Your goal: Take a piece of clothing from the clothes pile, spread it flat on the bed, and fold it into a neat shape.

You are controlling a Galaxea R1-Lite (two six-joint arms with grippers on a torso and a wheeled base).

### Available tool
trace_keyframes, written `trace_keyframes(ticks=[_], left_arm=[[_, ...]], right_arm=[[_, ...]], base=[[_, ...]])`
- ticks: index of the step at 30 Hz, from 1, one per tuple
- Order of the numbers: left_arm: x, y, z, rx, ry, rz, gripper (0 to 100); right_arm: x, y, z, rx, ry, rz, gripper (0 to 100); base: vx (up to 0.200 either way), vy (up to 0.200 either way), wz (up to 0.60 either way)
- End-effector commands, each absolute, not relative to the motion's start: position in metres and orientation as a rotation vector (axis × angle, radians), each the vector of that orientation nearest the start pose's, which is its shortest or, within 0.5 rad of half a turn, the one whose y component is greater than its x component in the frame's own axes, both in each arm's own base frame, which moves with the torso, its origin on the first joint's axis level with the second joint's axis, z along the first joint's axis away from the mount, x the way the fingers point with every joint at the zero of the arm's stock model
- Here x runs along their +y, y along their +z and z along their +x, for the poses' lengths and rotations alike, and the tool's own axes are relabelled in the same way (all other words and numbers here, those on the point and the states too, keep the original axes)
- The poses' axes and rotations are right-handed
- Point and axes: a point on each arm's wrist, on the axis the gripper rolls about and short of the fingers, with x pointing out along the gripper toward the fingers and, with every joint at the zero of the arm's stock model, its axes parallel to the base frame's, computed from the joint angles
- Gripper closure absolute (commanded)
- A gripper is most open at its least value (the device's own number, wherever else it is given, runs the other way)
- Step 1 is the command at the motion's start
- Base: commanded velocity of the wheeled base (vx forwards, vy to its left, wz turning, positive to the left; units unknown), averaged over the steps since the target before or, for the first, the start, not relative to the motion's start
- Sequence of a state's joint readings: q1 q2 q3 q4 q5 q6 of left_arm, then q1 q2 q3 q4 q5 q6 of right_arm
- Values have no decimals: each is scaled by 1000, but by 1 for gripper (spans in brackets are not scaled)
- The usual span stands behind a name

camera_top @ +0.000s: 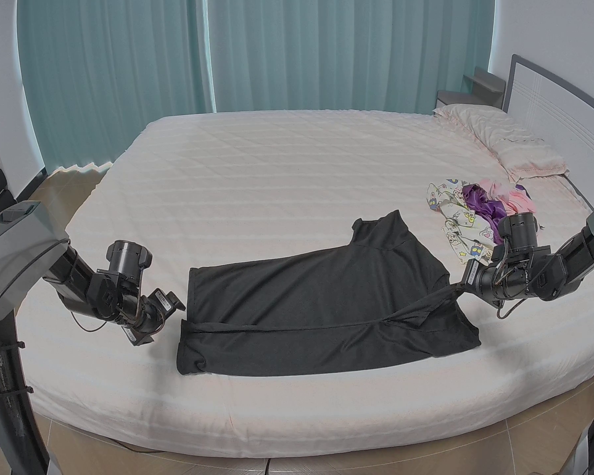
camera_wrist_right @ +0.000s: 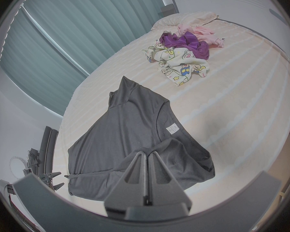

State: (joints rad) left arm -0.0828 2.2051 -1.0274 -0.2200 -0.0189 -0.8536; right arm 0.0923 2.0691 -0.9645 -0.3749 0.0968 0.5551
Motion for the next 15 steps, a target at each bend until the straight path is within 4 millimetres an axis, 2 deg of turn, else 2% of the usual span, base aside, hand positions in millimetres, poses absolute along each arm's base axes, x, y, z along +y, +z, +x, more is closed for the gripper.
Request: trace_keyframes(ticks=[1,4,5,8,11,15], left_arm=[[-23,31,355,966,305,-789,0],[-20,30,347,984,302,-804,0],[-19,24,335,1009,287,-828,0],[-17,16,325,1004,267,-845,0],[-17,8,319,990,260,-848,0],[-17,6,317,981,253,-850,0]], right_arm=[[36,77,353,770,-22,529,100],[35,82,347,768,-18,530,100],[35,87,338,789,-16,530,100],[34,95,325,830,-3,539,100],[34,99,314,879,6,545,100],[33,97,308,921,-8,544,100]], base=[[0,0,0],[0,0,0],[0,0,0],[0,0,0],[0,0,0],[0,0,0]])
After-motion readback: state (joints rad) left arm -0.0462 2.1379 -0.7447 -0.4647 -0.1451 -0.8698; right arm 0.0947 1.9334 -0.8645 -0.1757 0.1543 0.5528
